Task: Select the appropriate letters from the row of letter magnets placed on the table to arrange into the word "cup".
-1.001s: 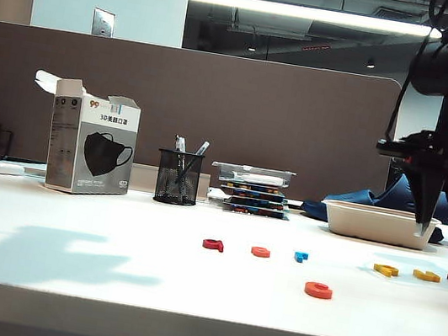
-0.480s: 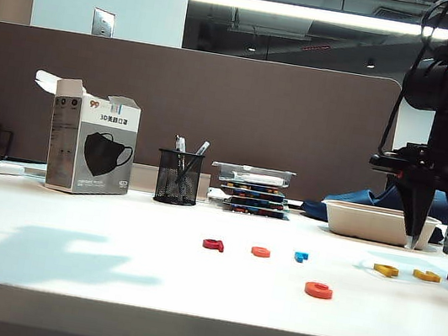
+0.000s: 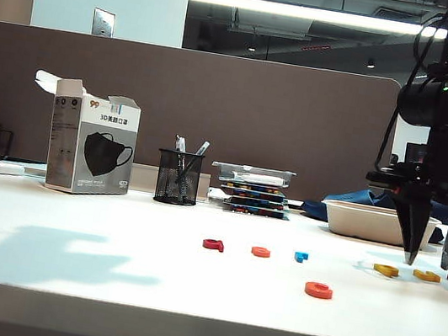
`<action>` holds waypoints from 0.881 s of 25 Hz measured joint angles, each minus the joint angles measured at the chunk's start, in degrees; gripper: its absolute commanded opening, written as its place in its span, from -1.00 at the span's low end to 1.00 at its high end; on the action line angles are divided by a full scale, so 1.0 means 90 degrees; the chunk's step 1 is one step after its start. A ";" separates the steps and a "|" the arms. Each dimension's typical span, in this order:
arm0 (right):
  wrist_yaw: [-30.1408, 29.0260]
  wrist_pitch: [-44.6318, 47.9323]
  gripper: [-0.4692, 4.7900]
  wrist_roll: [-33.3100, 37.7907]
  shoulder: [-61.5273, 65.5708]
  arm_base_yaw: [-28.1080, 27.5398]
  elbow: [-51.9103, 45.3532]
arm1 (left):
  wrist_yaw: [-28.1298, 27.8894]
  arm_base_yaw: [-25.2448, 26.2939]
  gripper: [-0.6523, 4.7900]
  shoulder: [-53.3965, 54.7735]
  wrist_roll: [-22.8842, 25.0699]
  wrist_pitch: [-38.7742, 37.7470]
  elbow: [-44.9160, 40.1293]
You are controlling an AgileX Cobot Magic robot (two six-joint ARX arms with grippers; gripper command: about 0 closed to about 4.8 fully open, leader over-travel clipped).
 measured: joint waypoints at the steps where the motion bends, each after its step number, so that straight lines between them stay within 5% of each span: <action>1: 0.0000 0.0005 0.00 0.0002 0.0015 0.0000 -0.0002 | 0.0000 0.0000 -0.78 0.0000 0.0000 0.0000 0.0000; 22: 0.0000 0.0216 0.00 0.0000 0.0075 0.0000 -0.0002 | 0.0000 0.0000 -0.78 0.0000 0.0000 0.0000 0.0000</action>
